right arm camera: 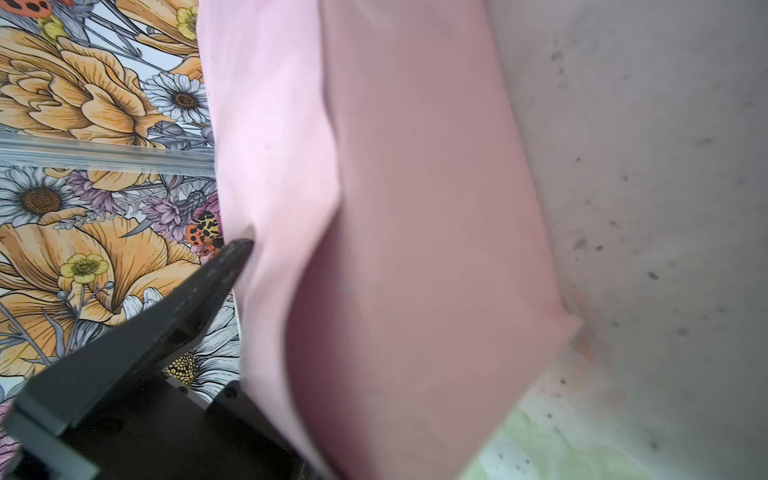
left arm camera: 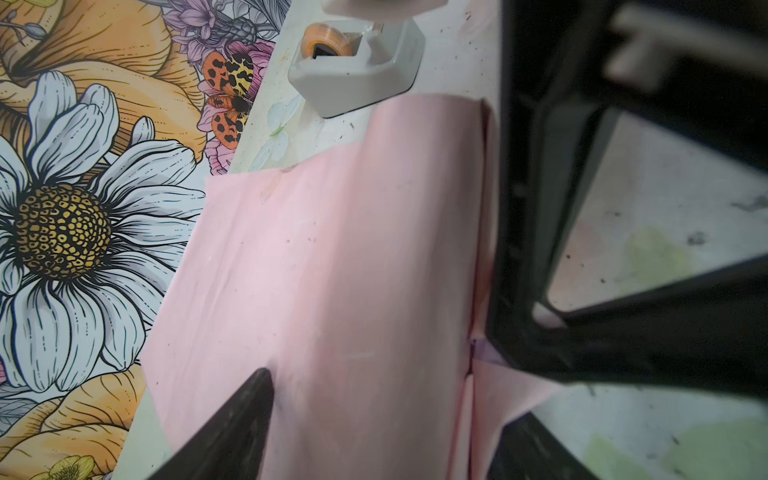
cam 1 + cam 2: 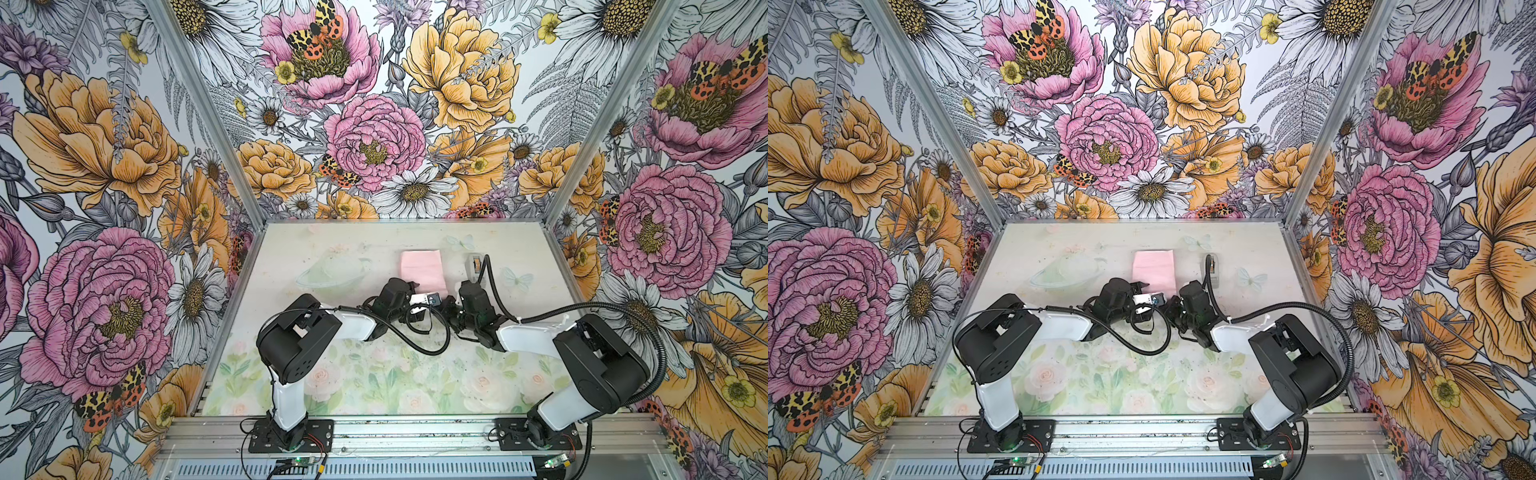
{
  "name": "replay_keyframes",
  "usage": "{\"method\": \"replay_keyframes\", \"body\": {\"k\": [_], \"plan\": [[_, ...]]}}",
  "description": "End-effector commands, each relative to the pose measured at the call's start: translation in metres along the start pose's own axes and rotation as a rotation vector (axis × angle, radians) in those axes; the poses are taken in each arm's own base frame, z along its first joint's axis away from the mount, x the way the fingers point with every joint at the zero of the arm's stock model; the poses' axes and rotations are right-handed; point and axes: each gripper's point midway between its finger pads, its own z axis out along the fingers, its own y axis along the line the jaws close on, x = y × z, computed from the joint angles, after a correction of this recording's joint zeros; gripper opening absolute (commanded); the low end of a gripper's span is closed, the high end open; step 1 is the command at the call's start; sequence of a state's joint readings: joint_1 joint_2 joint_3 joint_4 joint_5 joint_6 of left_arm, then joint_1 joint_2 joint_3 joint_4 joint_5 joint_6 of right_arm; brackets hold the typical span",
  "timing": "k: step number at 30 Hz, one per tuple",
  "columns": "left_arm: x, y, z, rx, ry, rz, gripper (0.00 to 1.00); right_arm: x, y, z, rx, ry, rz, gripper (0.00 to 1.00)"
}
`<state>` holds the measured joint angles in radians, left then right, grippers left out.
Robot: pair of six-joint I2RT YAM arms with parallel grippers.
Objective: Wrap the gift box in paper
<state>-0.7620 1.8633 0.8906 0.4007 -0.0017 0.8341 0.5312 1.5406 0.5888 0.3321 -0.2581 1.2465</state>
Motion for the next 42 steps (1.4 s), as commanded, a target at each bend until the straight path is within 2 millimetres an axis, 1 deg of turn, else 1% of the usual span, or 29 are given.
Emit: {"method": "replay_keyframes", "body": {"k": [1,7,11,14,17,19,21,24,27,28,30,32,34,36,38,40,42], "plan": [[0.036,-0.040,0.007,0.107,0.146,-0.049,0.73,-0.010,0.018,-0.016,-0.057,-0.065,-0.040,0.17],[0.041,-0.040,0.012,0.108,0.215,-0.084,0.70,-0.012,0.009,-0.030,-0.042,-0.093,-0.047,0.20],[0.044,-0.044,0.014,0.133,0.245,-0.148,0.67,-0.011,-0.012,-0.044,0.011,-0.123,-0.047,0.21],[0.046,-0.048,0.014,0.139,0.249,-0.197,0.67,-0.010,-0.029,-0.050,0.056,-0.143,-0.049,0.19],[0.047,-0.052,0.012,0.150,0.250,-0.240,0.66,-0.010,-0.043,-0.050,0.092,-0.152,-0.060,0.16],[0.049,-0.056,0.011,0.156,0.252,-0.261,0.66,-0.016,-0.046,-0.047,0.092,-0.158,-0.072,0.15],[0.050,-0.058,0.011,0.160,0.249,-0.270,0.66,-0.028,-0.048,-0.048,0.096,-0.175,-0.092,0.17],[0.051,-0.061,0.010,0.169,0.249,-0.276,0.66,-0.047,-0.051,-0.050,0.112,-0.202,-0.120,0.27],[0.052,-0.063,0.011,0.172,0.254,-0.279,0.66,-0.062,-0.055,-0.053,0.129,-0.228,-0.133,0.29],[0.053,-0.063,0.011,0.171,0.254,-0.283,0.66,-0.064,-0.055,-0.052,0.134,-0.226,-0.140,0.29],[0.054,-0.064,0.011,0.173,0.258,-0.285,0.66,-0.072,-0.052,-0.048,0.129,-0.231,-0.159,0.29],[0.056,-0.065,0.012,0.174,0.262,-0.293,0.66,-0.078,-0.044,-0.042,0.100,-0.238,-0.180,0.29],[0.058,-0.065,0.011,0.174,0.265,-0.305,0.66,-0.080,-0.039,-0.037,0.088,-0.230,-0.195,0.29],[0.059,-0.066,0.011,0.173,0.268,-0.332,0.66,-0.082,-0.035,-0.031,0.062,-0.224,-0.205,0.26],[0.061,-0.064,0.011,0.168,0.268,-0.367,0.65,-0.081,-0.035,-0.027,0.051,-0.215,-0.204,0.22],[0.062,-0.064,0.011,0.167,0.267,-0.406,0.64,-0.080,-0.037,-0.030,0.052,-0.221,-0.204,0.21],[0.064,-0.064,0.011,0.165,0.269,-0.439,0.64,-0.075,-0.037,-0.037,0.041,-0.234,-0.199,0.21]]}}
